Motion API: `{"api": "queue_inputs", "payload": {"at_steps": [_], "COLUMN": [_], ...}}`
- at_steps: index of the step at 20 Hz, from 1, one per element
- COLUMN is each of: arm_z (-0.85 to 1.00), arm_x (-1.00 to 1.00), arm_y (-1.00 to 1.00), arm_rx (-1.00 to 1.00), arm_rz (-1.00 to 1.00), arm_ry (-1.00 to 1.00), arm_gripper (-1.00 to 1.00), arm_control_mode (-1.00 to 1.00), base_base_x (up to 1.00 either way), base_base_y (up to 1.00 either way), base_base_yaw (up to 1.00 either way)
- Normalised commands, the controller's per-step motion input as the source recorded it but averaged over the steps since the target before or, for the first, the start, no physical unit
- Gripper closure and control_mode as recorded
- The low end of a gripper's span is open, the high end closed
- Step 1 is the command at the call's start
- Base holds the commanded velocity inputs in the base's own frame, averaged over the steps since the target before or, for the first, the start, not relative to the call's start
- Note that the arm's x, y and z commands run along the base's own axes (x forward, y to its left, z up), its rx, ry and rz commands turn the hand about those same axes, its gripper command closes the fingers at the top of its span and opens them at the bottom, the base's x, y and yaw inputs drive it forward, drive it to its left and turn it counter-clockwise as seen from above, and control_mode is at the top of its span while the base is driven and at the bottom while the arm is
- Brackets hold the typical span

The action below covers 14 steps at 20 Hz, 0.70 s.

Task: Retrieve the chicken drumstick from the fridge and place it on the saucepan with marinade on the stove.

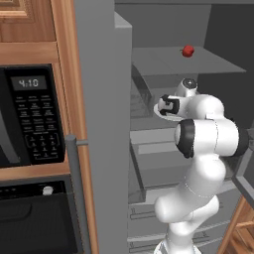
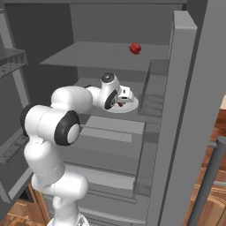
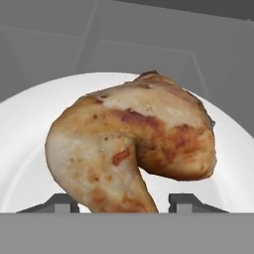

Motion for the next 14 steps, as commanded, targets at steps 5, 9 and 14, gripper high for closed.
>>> {"api": "queue_inputs", "payload": {"at_steps": [5, 9, 14], "arm_z": [0.00, 0.07, 0.45], "arm_x": [0.00, -0.04, -0.43], "arm_y": [0.00, 0.00, 0.00], "arm_rx": [0.00, 0.00, 0.00], "arm_rz": [0.00, -0.01, -0.05], "arm_ry": [0.00, -0.01, 0.00], "arm_gripper": [1.00, 1.00, 1.00], "arm_control_mode": [-1.00, -1.00, -1.00], "base_base_x": [0.00, 0.00, 0.00], "base_base_y": [0.00, 0.00, 0.00], "base_base_yaw": [0.00, 0.00, 0.00]}}
